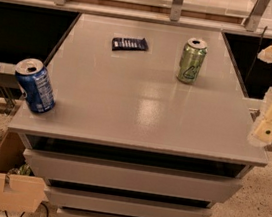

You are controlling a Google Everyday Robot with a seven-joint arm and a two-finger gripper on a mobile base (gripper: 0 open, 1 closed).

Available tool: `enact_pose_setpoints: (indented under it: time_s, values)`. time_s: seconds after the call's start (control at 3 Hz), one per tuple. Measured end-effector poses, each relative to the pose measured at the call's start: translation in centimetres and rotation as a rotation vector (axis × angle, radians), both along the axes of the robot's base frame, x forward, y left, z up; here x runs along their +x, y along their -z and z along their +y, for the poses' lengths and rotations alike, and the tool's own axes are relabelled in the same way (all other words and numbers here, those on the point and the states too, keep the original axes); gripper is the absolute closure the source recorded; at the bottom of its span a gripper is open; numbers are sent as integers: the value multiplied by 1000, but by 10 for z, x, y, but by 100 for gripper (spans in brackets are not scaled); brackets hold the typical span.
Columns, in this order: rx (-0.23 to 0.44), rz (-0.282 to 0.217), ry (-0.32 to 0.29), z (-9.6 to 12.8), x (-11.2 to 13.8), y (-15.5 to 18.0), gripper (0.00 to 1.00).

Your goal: Move rxbar blueberry near pepsi can

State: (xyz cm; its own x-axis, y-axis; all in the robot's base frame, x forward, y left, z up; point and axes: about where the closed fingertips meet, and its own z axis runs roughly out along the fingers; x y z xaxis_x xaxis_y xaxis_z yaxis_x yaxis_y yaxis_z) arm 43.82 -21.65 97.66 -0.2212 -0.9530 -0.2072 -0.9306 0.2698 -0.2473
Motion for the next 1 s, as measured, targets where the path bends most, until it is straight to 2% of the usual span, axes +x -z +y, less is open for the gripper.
enact_pose_setpoints:
  time_s: [0.33, 0.67, 1.0]
  values:
    - [0, 0, 0, 0, 0, 0, 0]
    - [-22, -27, -39, 9, 22, -8, 0]
    - [-89, -56, -118, 28, 63, -19, 0]
